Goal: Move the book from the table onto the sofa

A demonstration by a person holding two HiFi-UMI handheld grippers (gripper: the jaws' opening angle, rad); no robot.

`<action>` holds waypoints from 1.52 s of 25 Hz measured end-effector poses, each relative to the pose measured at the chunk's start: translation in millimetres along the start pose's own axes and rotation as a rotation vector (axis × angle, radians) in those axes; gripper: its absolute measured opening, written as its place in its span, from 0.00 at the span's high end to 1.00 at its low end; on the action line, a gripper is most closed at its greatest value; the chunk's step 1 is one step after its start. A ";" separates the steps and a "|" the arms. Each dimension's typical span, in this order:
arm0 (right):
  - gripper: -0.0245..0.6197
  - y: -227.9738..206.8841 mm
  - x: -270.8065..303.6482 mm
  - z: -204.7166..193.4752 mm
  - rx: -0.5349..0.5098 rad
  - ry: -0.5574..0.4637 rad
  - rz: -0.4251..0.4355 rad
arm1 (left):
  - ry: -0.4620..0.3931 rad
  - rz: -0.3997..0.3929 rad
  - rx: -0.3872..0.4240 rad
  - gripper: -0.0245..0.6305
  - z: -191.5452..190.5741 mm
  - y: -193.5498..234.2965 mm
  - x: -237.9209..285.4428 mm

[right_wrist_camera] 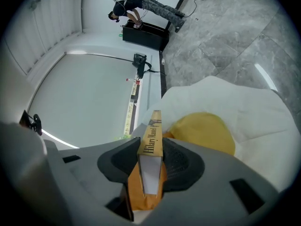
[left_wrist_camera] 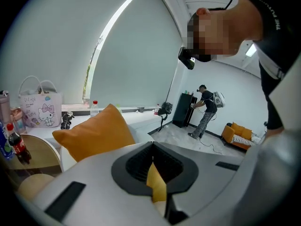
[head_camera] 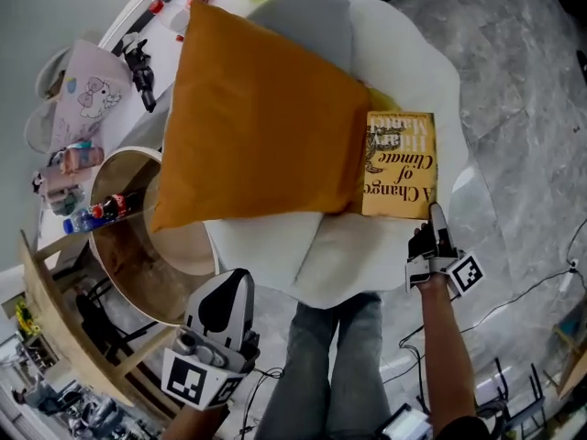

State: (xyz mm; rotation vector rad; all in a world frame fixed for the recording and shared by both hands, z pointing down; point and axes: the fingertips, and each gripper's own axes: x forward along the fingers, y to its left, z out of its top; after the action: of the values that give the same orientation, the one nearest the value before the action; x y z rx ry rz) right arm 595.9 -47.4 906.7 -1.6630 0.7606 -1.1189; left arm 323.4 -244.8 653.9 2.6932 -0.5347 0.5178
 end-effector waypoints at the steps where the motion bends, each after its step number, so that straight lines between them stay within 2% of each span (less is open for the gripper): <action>1: 0.72 -17.2 6.5 -2.9 0.005 -0.007 -0.011 | 0.003 0.006 0.005 0.94 -8.2 5.6 3.9; 4: 0.72 -69.2 21.5 -18.9 0.015 -0.016 -0.074 | 0.027 0.026 0.005 0.94 -36.8 25.3 10.6; 7: 0.72 -106.8 28.5 -36.0 -0.010 0.026 -0.144 | 0.050 0.043 0.008 0.94 -58.7 36.5 10.0; 9: 0.71 -126.8 27.4 -47.6 -0.045 0.088 -0.227 | 0.063 0.038 0.002 0.94 -67.2 37.3 10.7; 14: 0.59 -164.4 31.8 -69.3 -0.115 0.271 -0.436 | 0.075 0.020 0.008 0.94 -70.4 36.1 9.9; 16: 0.60 -181.1 25.5 -74.5 -0.230 0.368 -0.567 | 0.090 0.020 0.019 0.94 -71.1 38.2 5.5; 17: 0.66 -188.1 21.1 -77.4 -0.315 0.422 -0.630 | 0.091 0.019 0.024 0.94 -69.6 38.5 4.7; 19: 0.68 -191.1 14.1 -80.5 -0.458 0.494 -0.682 | 0.078 0.014 0.031 0.94 -63.9 36.1 5.3; 21: 0.72 -182.2 8.7 -78.2 -0.497 0.497 -0.663 | 0.066 0.013 0.038 0.94 -59.8 32.7 4.4; 23: 0.81 -166.2 2.7 -75.7 -0.505 0.479 -0.620 | 0.070 0.007 0.047 0.94 -55.9 27.7 -0.8; 24: 0.87 -154.7 0.5 -74.7 -0.529 0.479 -0.586 | 0.069 0.000 0.053 0.94 -51.2 23.9 -3.1; 27: 0.93 -109.0 -4.3 -74.3 -0.641 0.534 -0.451 | 0.021 -0.024 0.061 0.94 -21.2 8.5 -4.3; 31: 0.94 -28.7 -6.5 -70.1 -0.791 0.586 -0.269 | 0.013 -0.026 0.094 0.94 11.7 -3.2 -14.1; 38: 0.94 153.3 -18.9 -45.9 -1.083 0.634 0.016 | -0.049 -0.043 0.124 0.94 91.4 -44.9 -35.1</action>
State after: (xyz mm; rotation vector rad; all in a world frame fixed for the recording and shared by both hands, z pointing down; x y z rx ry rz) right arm 548.4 -101.2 762.5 -2.1230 2.0456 -1.3331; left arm 337.8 -231.7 548.0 2.8353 -0.4703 0.4893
